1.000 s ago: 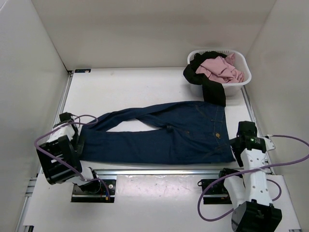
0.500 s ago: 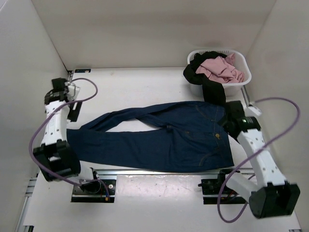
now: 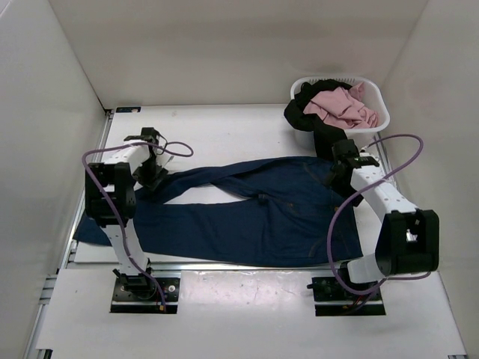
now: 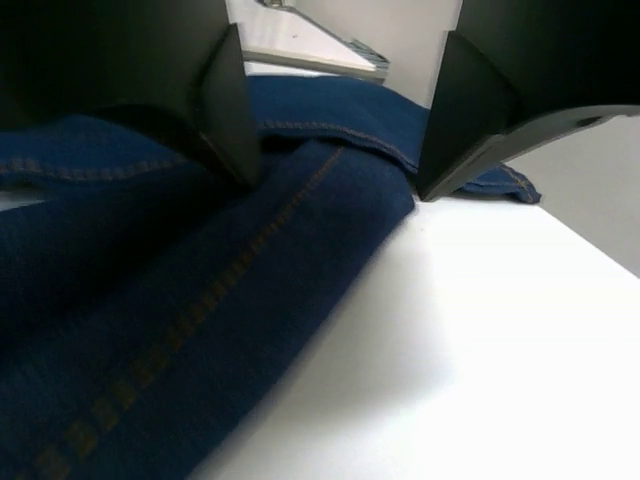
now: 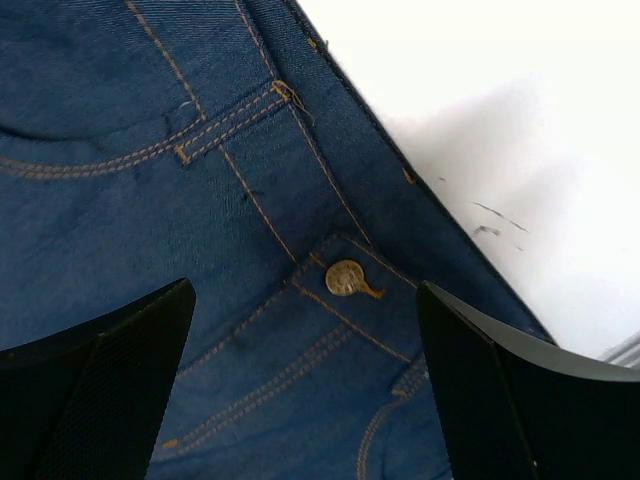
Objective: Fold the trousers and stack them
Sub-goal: Flatten the trousers out
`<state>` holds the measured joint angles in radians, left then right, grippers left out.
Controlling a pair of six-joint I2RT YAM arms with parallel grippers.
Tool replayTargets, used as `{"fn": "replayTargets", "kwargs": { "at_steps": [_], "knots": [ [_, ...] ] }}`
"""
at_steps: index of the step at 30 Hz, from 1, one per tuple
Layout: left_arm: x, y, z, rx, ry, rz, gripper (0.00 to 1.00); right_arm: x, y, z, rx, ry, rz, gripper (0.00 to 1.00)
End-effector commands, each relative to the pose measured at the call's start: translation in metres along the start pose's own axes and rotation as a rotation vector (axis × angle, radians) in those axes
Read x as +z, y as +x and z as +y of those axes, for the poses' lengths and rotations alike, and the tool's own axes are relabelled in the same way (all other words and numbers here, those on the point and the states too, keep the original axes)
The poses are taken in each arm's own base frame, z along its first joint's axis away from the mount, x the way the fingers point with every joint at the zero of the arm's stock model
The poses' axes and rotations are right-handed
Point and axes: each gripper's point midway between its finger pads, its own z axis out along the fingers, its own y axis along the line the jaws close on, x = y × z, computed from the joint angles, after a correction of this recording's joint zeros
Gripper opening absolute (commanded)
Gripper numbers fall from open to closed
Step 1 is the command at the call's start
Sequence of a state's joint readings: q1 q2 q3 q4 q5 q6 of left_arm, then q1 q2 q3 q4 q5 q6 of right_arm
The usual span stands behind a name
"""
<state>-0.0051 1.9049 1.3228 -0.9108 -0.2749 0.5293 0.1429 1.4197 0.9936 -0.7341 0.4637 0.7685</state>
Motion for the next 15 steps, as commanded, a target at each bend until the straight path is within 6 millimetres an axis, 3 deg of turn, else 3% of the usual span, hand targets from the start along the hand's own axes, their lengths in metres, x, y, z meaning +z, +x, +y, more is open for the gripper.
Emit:
{"fn": "replayTargets", "kwargs": {
  "at_steps": [1, 4, 5, 7, 10, 12, 13, 15],
  "knots": [
    [-0.002, -0.020, 0.021, -0.042, -0.076, -0.024, 0.67, 0.008, -0.013, 0.018, 0.037, -0.069, 0.001, 0.95],
    [0.001, -0.023, 0.015, -0.020, -0.086, -0.019, 0.57, 0.023, 0.001, 0.013, 0.050, -0.047, 0.062, 0.95],
    [0.004, -0.020, 0.012, -0.016, -0.079, -0.007, 0.37, 0.029, 0.005, 0.008, 0.061, -0.032, 0.074, 0.95],
    [0.014, -0.017, 0.009, -0.008, -0.075, 0.019, 0.14, 0.036, 0.014, 0.005, 0.053, -0.016, 0.091, 0.92],
    [0.021, -0.016, 0.009, 0.016, -0.077, 0.035, 0.14, 0.052, 0.034, -0.010, 0.084, 0.039, 0.139, 0.86],
    [0.010, -0.029, 0.027, -0.013, -0.117, -0.004, 0.14, 0.059, 0.041, -0.019, 0.108, 0.071, 0.165, 0.81],
    [0.004, -0.034, 0.040, -0.048, -0.142, -0.023, 0.14, 0.061, 0.045, -0.023, 0.125, 0.088, 0.189, 0.79],
    [-0.033, -0.062, 0.076, -0.127, -0.197, -0.158, 0.14, 0.062, 0.049, -0.025, 0.118, 0.102, 0.204, 0.78]
  ]
}}
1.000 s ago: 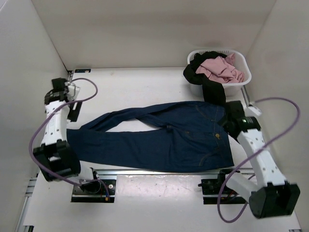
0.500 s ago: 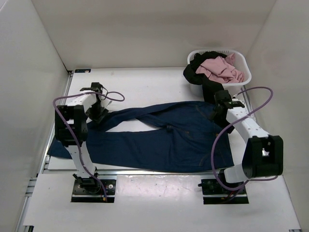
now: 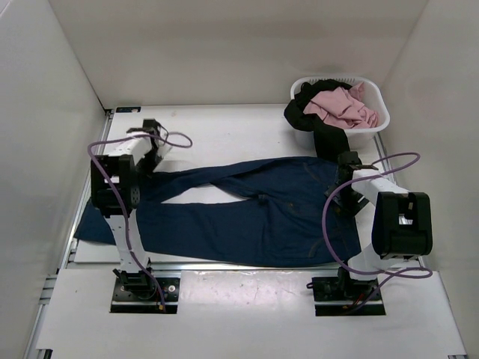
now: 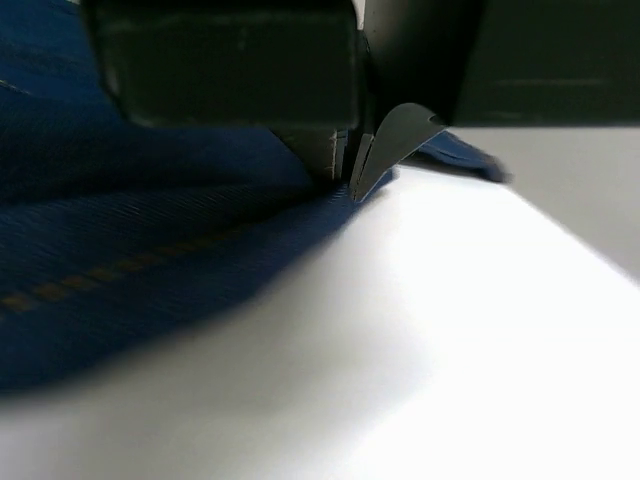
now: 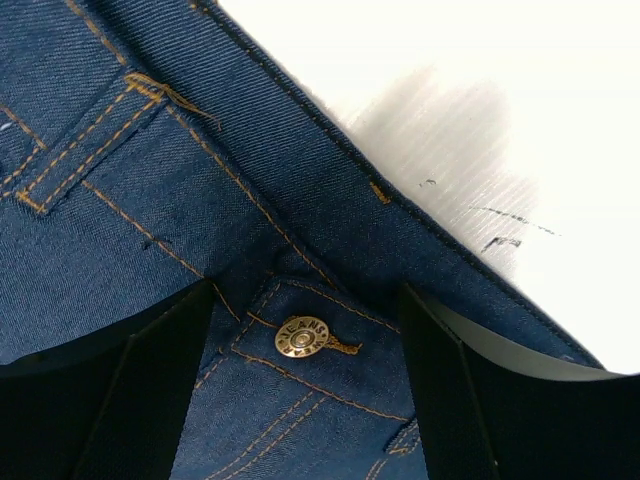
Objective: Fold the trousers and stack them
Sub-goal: Flatten the trousers out
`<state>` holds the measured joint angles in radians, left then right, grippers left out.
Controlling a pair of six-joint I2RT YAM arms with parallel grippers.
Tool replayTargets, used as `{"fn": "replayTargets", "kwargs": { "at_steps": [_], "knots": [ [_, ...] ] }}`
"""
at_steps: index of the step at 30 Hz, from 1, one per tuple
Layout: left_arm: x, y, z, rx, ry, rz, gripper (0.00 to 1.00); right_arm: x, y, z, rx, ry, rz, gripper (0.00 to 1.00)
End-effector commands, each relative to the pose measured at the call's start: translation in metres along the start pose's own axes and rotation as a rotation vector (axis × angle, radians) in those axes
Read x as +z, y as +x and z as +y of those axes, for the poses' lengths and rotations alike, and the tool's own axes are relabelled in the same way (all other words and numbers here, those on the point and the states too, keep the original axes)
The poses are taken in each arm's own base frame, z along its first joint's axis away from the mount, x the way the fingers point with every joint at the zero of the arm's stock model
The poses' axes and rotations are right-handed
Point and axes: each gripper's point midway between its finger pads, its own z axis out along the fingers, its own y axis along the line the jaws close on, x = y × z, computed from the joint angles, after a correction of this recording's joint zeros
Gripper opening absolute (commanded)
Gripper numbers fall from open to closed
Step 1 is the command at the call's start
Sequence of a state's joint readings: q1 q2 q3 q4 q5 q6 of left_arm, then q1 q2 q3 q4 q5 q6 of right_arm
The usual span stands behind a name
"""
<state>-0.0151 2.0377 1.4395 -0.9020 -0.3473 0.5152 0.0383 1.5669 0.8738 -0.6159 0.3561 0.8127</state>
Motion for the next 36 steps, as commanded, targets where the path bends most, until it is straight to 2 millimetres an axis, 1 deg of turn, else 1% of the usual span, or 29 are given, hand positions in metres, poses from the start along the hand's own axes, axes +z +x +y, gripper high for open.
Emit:
{"fn": "replayTargets", "kwargs": {
  "at_steps": [1, 2, 5, 6, 9, 10, 11, 12, 13, 14, 15, 16, 17, 18, 19, 21, 22, 23, 24, 25, 27, 28, 30, 31, 32, 33, 34, 35, 36],
  "knots": [
    [-0.061, -0.043, 0.076, -0.158, -0.158, -0.229, 0.14, 0.009, 0.007, -0.011, 0.028, 0.048, 0.021, 0.78],
    [-0.083, -0.053, 0.097, -0.179, -0.200, -0.288, 0.14, 0.008, 0.008, -0.013, 0.025, 0.056, 0.028, 0.78],
    [-0.108, -0.064, 0.119, -0.174, -0.256, -0.344, 0.14, 0.010, 0.010, -0.016, 0.022, 0.070, 0.026, 0.78],
    [-0.111, -0.066, 0.121, -0.169, -0.263, -0.351, 0.14, 0.010, 0.009, -0.018, 0.013, 0.076, 0.020, 0.78],
    [-0.100, -0.077, 0.114, -0.133, -0.240, -0.345, 0.14, 0.010, 0.009, -0.019, -0.012, 0.076, 0.021, 0.78],
    [-0.095, -0.081, 0.109, -0.107, -0.233, -0.335, 0.19, 0.010, 0.009, -0.019, -0.012, 0.076, 0.021, 0.78],
    [-0.091, -0.085, 0.112, -0.112, -0.246, -0.336, 0.22, 0.010, 0.009, -0.019, -0.024, 0.075, 0.021, 0.78],
    [-0.078, -0.089, 0.114, -0.111, -0.255, -0.310, 0.22, 0.008, 0.005, -0.017, -0.035, 0.068, 0.014, 0.78],
    [-0.071, -0.093, 0.115, -0.112, -0.262, -0.303, 0.22, 0.008, 0.005, -0.017, -0.035, 0.068, 0.014, 0.78],
    [-0.065, -0.099, 0.119, -0.118, -0.278, -0.302, 0.22, 0.006, 0.001, -0.014, -0.041, 0.059, 0.006, 0.78],
    [-0.052, -0.108, 0.131, -0.130, -0.315, -0.294, 0.22, 0.006, 0.001, -0.014, -0.041, 0.059, 0.005, 0.78],
    [-0.048, -0.114, 0.136, -0.139, -0.336, -0.290, 0.22, 0.008, 0.002, -0.015, -0.056, 0.065, 0.012, 0.78],
    [-0.042, -0.116, 0.146, -0.145, -0.358, -0.274, 0.25, 0.007, -0.001, -0.012, -0.053, 0.058, 0.005, 0.78],
    [-0.040, -0.116, 0.156, -0.161, -0.406, -0.244, 0.35, 0.005, -0.004, -0.010, -0.063, 0.051, -0.001, 0.78],
    [-0.038, -0.123, 0.165, -0.165, -0.438, -0.239, 0.44, 0.005, -0.004, -0.011, -0.075, 0.051, -0.001, 0.80],
    [-0.049, -0.123, 0.175, -0.196, -0.476, -0.245, 0.73, 0.002, -0.005, -0.008, -0.092, 0.046, -0.004, 0.81],
    [-0.062, -0.117, 0.185, -0.231, -0.491, -0.263, 0.88, 0.001, -0.008, -0.006, -0.098, 0.040, -0.010, 0.81],
    [-0.070, -0.115, 0.186, -0.247, -0.496, -0.275, 0.92, 0.001, -0.008, -0.006, -0.098, 0.040, -0.010, 0.81],
    [-0.076, -0.107, 0.191, -0.272, -0.500, -0.278, 0.93, 0.001, -0.008, -0.006, -0.098, 0.040, -0.010, 0.82],
    [-0.083, -0.092, 0.191, -0.277, -0.499, -0.269, 0.95, 0.001, -0.007, -0.005, -0.107, 0.034, -0.003, 0.82],
    [-0.084, -0.075, 0.184, -0.280, -0.479, -0.255, 0.95, 0.001, -0.007, -0.002, -0.105, 0.019, -0.001, 0.82],
    [-0.080, -0.059, 0.172, -0.280, -0.444, -0.237, 0.95, 0.000, -0.005, -0.001, -0.105, 0.011, 0.006, 0.82],
    [-0.073, -0.038, 0.161, -0.294, -0.422, -0.204, 0.95, 0.000, -0.004, 0.001, -0.124, 0.008, 0.006, 0.82],
    [-0.067, -0.030, 0.155, -0.317, -0.392, -0.204, 0.93, -0.002, -0.007, 0.003, -0.130, 0.002, -0.001, 0.82],
    [-0.063, -0.018, 0.141, -0.301, -0.363, -0.188, 0.90, -0.004, -0.008, 0.004, -0.130, 0.001, -0.002, 0.82],
    [-0.058, -0.009, 0.136, -0.312, -0.339, -0.180, 0.86, -0.004, -0.007, 0.001, -0.143, 0.007, 0.005, 0.82],
    [-0.055, -0.004, 0.130, -0.305, -0.323, -0.174, 0.86, -0.006, -0.011, 0.004, -0.150, -0.002, -0.005, 0.82],
    [-0.039, 0.011, 0.122, -0.305, -0.291, -0.130, 0.86, -0.006, -0.011, 0.004, -0.150, -0.002, -0.005, 0.82],
    [-0.033, 0.019, 0.121, -0.309, -0.282, -0.111, 0.86, -0.011, -0.016, 0.008, -0.156, -0.009, -0.012, 0.82]
  ]
}}
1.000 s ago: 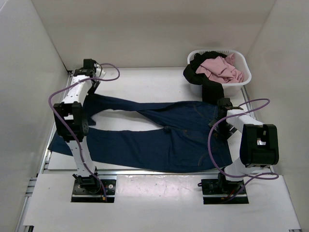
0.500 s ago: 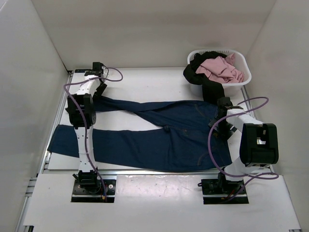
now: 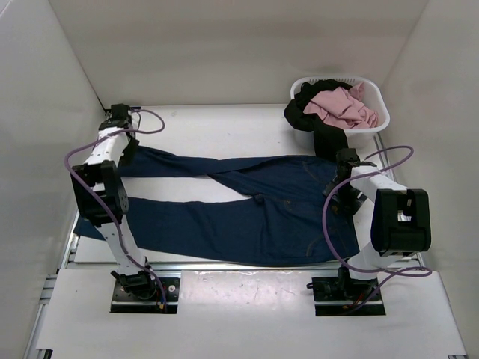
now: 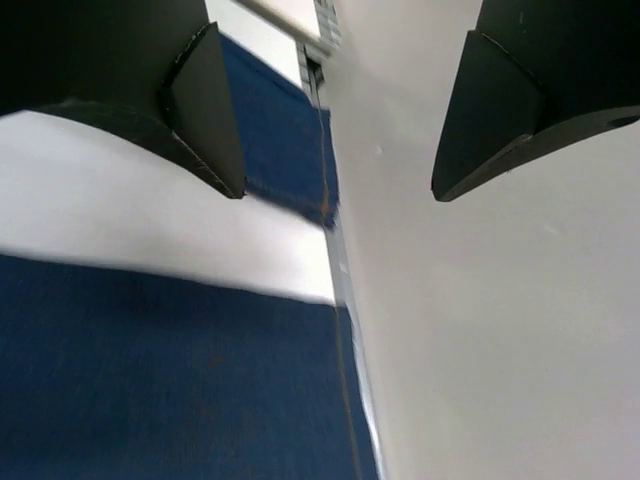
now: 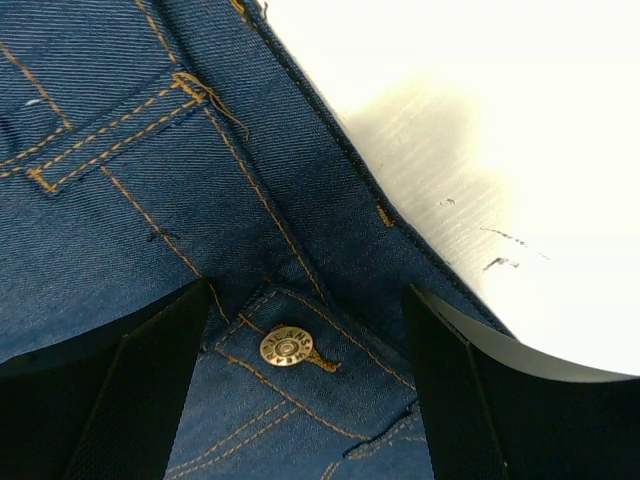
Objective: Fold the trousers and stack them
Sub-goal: Flatten the trousers out
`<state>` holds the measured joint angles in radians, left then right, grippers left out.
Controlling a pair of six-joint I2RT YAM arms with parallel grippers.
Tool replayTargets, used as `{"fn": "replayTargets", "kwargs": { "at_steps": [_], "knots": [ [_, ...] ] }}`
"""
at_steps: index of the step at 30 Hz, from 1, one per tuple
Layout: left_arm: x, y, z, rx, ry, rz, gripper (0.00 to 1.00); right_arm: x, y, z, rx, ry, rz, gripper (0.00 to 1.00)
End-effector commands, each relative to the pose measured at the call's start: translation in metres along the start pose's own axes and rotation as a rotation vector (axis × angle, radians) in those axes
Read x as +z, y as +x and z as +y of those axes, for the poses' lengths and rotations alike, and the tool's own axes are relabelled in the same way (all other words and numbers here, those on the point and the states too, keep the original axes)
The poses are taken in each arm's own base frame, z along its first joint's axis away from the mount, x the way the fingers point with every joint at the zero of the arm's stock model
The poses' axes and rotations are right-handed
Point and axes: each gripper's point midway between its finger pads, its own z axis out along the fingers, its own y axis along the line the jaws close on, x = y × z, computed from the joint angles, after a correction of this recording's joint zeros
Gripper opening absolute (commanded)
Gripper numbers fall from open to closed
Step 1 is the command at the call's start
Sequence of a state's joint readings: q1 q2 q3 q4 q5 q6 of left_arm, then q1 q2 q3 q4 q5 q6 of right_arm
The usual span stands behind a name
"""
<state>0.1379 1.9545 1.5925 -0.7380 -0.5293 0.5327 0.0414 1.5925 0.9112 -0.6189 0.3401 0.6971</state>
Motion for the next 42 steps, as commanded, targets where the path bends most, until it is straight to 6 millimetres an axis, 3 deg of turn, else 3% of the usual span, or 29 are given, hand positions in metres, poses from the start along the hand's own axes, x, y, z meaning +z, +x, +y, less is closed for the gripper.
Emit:
{"fn": "replayTargets", "kwargs": {
  "at_steps": [1, 2, 5, 8, 11, 12, 13, 18, 19, 24, 27, 31, 32, 38, 41, 42],
  "knots": [
    [0.018, 0.034, -0.015, -0.007, 0.055, 0.078, 0.87, -0.010, -0.009, 0.000, -0.052, 0.022, -0.014, 0.82],
    [0.034, 0.051, -0.017, -0.005, 0.064, 0.141, 0.88, -0.013, -0.014, 0.003, -0.048, 0.013, -0.025, 0.82],
    [0.054, 0.056, -0.009, -0.095, 0.084, 0.162, 0.90, -0.027, -0.029, 0.003, -0.056, 0.016, -0.070, 0.82],
    [0.058, 0.041, 0.008, -0.176, 0.064, 0.126, 0.93, -0.049, -0.052, 0.009, -0.077, -0.016, -0.164, 0.82],
    [0.072, 0.041, -0.001, -0.163, 0.078, 0.148, 0.96, -0.070, -0.066, 0.024, -0.141, -0.066, -0.224, 0.82],
    [0.081, 0.045, -0.009, -0.150, 0.091, 0.170, 0.96, -0.084, -0.078, 0.038, -0.153, -0.111, -0.264, 0.82],
    [0.085, 0.047, -0.013, -0.130, 0.099, 0.180, 0.99, -0.090, -0.077, 0.050, -0.192, -0.138, -0.271, 0.82],
    [0.107, 0.038, -0.041, -0.082, 0.187, 0.142, 1.00, -0.094, -0.078, 0.102, -0.260, -0.237, -0.238, 0.85],
    [0.106, 0.035, -0.039, -0.085, 0.182, 0.135, 1.00, -0.091, -0.079, 0.114, -0.254, -0.257, -0.232, 0.85],
    [0.117, 0.027, -0.042, -0.095, 0.181, 0.113, 1.00, -0.088, -0.076, 0.130, -0.238, -0.291, -0.205, 0.85],
    [0.126, 0.027, -0.052, -0.068, 0.216, 0.114, 0.80, -0.088, -0.076, 0.130, -0.238, -0.291, -0.205, 0.85],
    [0.131, 0.035, -0.081, -0.012, 0.328, 0.103, 0.46, -0.090, -0.083, 0.132, -0.250, -0.288, -0.225, 0.85],
    [0.131, 0.037, -0.085, -0.011, 0.344, 0.103, 0.14, -0.092, -0.084, 0.131, -0.250, -0.279, -0.228, 0.85],
    [0.127, 0.043, -0.085, -0.043, 0.376, 0.094, 0.14, -0.093, -0.083, 0.133, -0.258, -0.272, -0.229, 0.86],
    [0.109, 0.032, -0.076, -0.122, 0.411, 0.036, 0.14, -0.095, -0.088, 0.136, -0.255, -0.279, -0.237, 0.86],
    [0.095, 0.031, -0.077, -0.152, 0.482, 0.009, 0.14, -0.095, -0.086, 0.135, -0.258, -0.273, -0.230, 0.86]
  ]
}}
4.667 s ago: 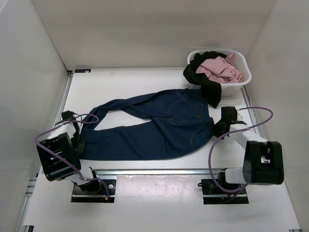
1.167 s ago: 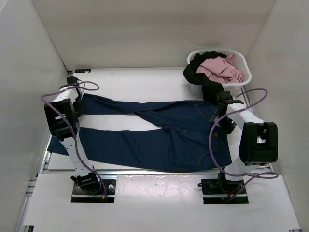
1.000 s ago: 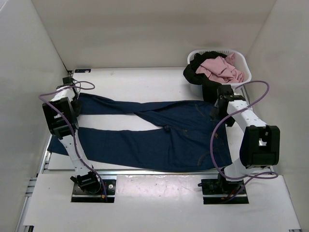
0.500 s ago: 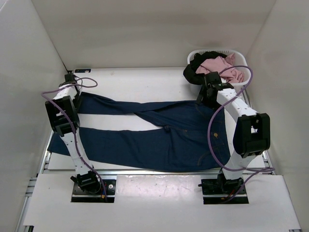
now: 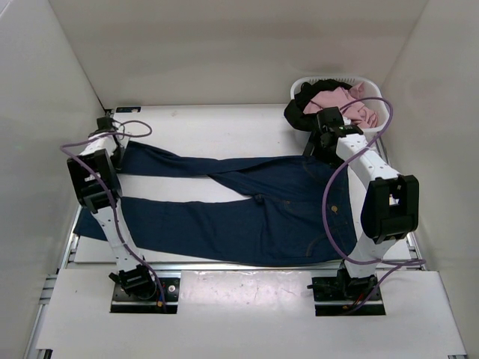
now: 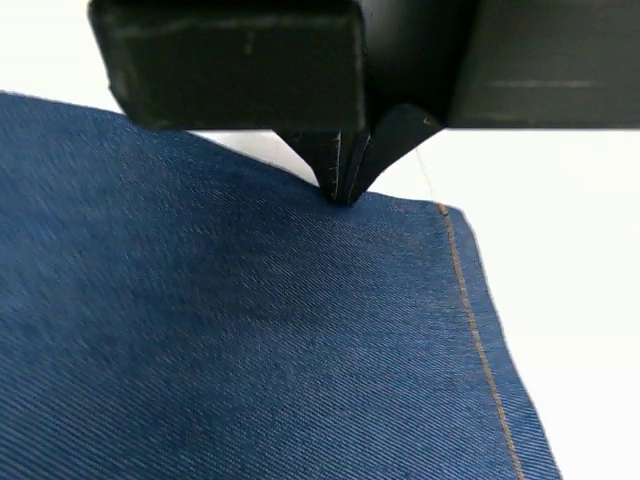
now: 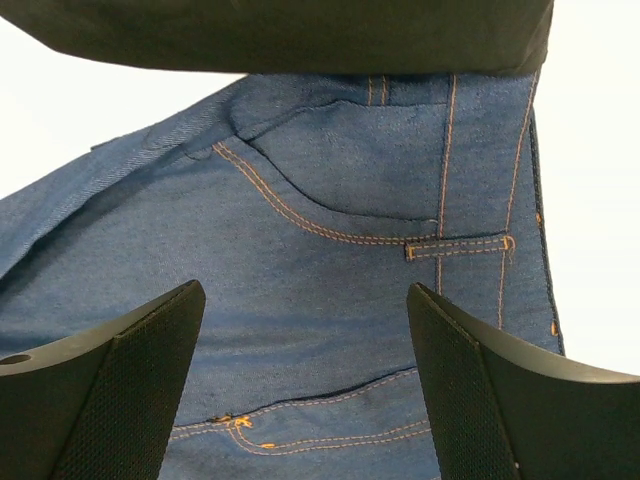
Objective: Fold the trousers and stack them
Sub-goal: Flatten the trousers out
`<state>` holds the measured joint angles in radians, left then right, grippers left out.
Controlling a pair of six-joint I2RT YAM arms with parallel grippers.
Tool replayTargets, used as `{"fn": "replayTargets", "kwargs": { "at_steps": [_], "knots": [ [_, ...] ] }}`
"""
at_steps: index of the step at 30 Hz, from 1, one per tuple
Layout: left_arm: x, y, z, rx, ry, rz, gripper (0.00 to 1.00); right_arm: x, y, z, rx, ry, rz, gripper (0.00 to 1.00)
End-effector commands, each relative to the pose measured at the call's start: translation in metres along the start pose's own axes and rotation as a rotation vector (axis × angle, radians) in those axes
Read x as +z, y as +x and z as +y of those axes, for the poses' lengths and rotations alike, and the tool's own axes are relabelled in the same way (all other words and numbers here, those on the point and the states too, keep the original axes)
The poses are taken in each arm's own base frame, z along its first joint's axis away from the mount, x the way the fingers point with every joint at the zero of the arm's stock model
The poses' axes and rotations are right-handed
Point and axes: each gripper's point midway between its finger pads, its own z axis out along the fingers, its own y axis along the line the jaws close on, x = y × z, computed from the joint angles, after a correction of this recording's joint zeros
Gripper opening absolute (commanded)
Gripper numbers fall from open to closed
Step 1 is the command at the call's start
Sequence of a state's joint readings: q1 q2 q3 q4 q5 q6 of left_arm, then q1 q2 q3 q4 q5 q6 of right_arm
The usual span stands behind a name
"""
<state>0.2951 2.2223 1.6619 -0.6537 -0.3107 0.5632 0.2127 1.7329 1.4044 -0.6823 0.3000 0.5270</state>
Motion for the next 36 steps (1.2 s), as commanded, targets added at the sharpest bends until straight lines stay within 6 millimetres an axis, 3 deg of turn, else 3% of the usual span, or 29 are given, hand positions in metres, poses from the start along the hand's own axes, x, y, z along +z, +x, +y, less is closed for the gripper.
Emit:
{"fn": "replayTargets", "kwargs": {
  "at_steps": [1, 3, 4, 5, 7, 8, 12, 20, 28, 33, 36],
  "knots": [
    [-0.014, 0.006, -0.044, -0.109, 0.310, -0.074, 0.14, -0.006, -0.011, 0.006, -0.009, -0.005, -0.024, 0.86],
    [-0.030, 0.000, -0.052, -0.142, 0.402, -0.113, 0.14, -0.006, -0.011, 0.005, -0.018, -0.005, -0.024, 0.86],
    [-0.036, -0.003, -0.049, -0.164, 0.397, -0.120, 0.20, -0.006, -0.011, 0.005, -0.018, -0.005, -0.024, 0.86],
    [-0.039, -0.005, -0.041, -0.197, 0.387, -0.129, 0.32, -0.006, -0.011, 0.005, -0.018, -0.005, -0.024, 0.86],
    [-0.044, -0.015, -0.034, -0.280, 0.401, -0.150, 0.76, -0.006, -0.011, 0.005, -0.018, -0.005, -0.024, 0.86],
    [-0.043, -0.017, -0.027, -0.323, 0.401, -0.156, 0.80, -0.007, -0.009, 0.010, -0.026, -0.019, -0.019, 0.86],
    [-0.046, -0.034, -0.004, -0.475, 0.379, -0.185, 0.86, -0.008, -0.006, 0.015, -0.034, -0.032, -0.013, 0.86],
    [-0.020, -0.047, 0.017, -0.487, 0.197, -0.158, 0.91, -0.015, 0.003, 0.019, -0.072, -0.033, -0.008, 0.86],
    [0.020, -0.022, 0.027, -0.548, 0.087, -0.043, 1.00, -0.018, 0.009, 0.024, -0.106, -0.033, 0.011, 0.86],
    [0.022, -0.021, 0.036, -0.562, 0.066, -0.055, 1.00, -0.021, 0.008, 0.029, -0.122, -0.043, 0.003, 0.86],
    [0.009, -0.023, 0.039, -0.566, 0.067, -0.078, 1.00, -0.015, 0.005, 0.032, -0.133, -0.041, 0.007, 0.86]
  ]
}}
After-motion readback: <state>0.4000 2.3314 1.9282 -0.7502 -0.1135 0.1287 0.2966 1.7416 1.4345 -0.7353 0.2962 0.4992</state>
